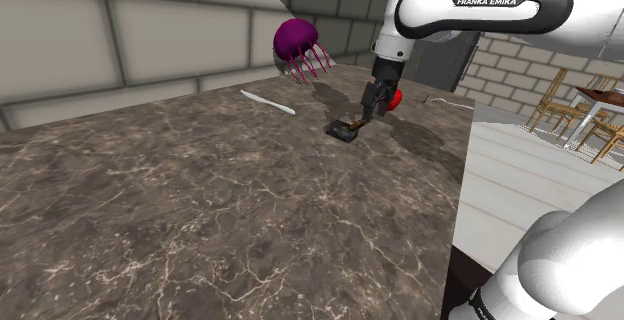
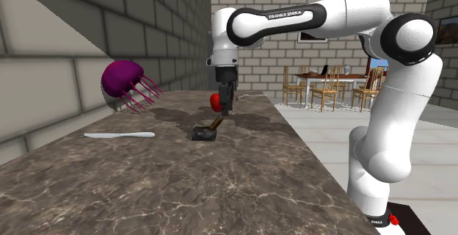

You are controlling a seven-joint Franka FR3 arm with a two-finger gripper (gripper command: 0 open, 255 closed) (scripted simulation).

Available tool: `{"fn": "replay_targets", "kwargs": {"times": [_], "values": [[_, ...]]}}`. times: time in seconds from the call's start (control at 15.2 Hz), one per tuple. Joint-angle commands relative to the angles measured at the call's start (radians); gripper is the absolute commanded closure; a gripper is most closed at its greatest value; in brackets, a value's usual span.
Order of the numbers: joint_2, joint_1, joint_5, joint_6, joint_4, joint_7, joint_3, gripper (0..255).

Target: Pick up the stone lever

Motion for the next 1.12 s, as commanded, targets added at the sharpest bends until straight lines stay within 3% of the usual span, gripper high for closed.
{"fn": "replay_targets", "kwargs": {"times": [0.0, 0.2, 0.79, 0.86, 1.06], "values": [[0.068, 0.003, -0.004, 0.017, 0.062, -0.016, 0.001, 0], [0.168, 0.005, -0.009, 0.02, 0.173, -0.038, 0.001, 0], [0.164, 0.005, -0.008, 0.123, 0.067, -0.042, 0.002, 0], [0.166, 0.005, -0.008, 0.122, 0.069, -0.042, 0.001, 255], [0.164, 0.005, -0.008, 0.123, 0.067, -0.043, 0.001, 255]]}}
